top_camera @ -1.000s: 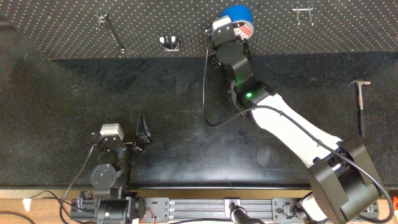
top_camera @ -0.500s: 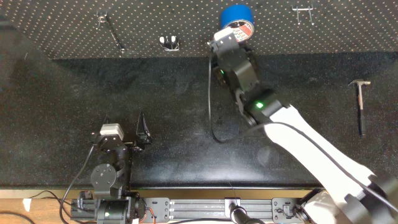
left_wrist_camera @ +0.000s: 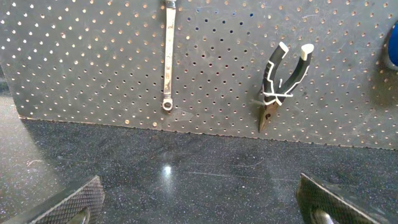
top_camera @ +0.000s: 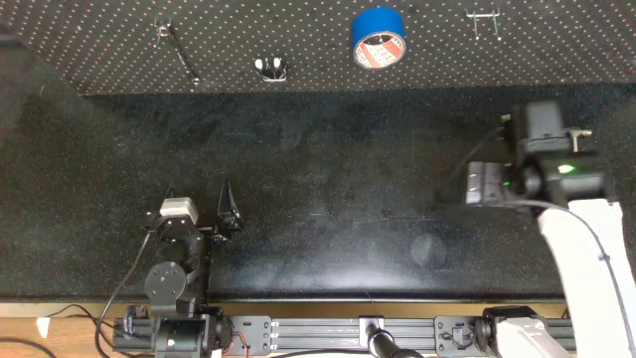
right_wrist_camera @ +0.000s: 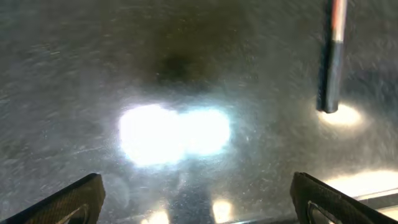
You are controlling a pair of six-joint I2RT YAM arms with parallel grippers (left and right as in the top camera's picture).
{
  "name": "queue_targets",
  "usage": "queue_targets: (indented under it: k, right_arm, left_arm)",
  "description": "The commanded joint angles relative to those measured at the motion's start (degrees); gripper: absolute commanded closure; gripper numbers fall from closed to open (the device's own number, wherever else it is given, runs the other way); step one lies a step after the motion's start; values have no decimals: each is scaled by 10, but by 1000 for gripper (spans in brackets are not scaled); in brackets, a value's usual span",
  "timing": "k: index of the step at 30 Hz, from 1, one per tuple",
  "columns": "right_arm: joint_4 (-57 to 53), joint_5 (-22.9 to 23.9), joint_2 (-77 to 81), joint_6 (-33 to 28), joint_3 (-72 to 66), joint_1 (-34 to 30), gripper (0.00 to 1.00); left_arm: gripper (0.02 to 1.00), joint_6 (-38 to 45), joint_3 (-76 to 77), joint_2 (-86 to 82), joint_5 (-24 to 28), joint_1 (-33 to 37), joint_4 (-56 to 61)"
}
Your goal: Place Tools Onto Pegboard
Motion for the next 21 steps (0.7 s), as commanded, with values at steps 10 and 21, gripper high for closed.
queue_targets:
  k: [10,21]
  right_arm:
    - [94,-43,181,-311,-3,-343,25]
    - [198,-43,291,-469,-3,-352,25]
  left_arm:
    - [23,7,-1,-4,2,2,-3]
    - [23,7,-1,-4,2,2,-3]
